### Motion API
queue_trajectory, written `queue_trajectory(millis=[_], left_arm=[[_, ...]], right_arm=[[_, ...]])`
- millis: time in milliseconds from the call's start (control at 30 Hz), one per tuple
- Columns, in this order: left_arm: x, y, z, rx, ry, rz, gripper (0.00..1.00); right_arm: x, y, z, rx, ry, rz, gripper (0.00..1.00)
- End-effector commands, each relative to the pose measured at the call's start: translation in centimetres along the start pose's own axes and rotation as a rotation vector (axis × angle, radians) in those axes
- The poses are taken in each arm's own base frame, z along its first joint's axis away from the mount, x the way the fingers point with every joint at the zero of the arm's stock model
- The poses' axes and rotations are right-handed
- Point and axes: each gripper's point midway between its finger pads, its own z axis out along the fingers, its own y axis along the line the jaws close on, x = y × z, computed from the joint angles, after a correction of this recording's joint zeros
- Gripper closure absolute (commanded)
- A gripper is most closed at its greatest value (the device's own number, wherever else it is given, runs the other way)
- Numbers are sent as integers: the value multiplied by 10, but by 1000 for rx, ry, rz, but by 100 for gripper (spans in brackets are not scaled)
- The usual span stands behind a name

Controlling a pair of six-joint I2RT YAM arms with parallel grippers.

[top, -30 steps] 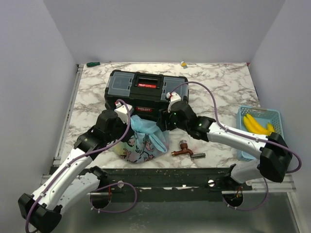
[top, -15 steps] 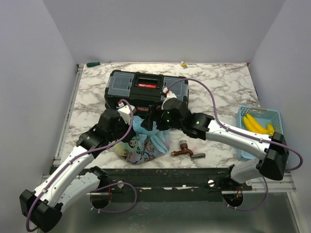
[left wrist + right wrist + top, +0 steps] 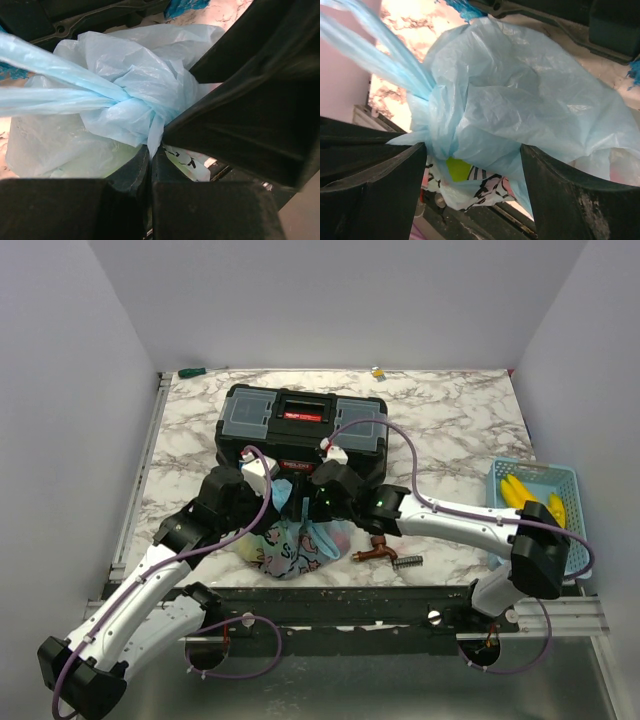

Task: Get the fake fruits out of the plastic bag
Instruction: Untie the plastic bag at the center of the board.

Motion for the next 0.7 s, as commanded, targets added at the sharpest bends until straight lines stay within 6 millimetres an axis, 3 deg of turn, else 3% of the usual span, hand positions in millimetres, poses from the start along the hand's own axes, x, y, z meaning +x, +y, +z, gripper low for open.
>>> queue_trajectory(millis=[0,100,167,333,433,667], left_arm=[[-7,-14,-3,70,-29,21,100],[-7,-14,-3,74,-31,22,100],[-6,-13,-2,66,-25,20,100],[-5,-5,-1,20,-15,12,100],[-6,-3,-2,6,-21,9,100],[-12,16,-9,-108,-67,-3,100]], right_arm=[[10,-10,18,69,-6,-26,21],[5,-17,17,103,-36,-10,33],[3,-21,14,116,-58,-10,36],[-4,-30,12,148,-104,1,66],[-4,-42,14,199,-128,13,78],[-18,-57,2,278,-196,-2,83]])
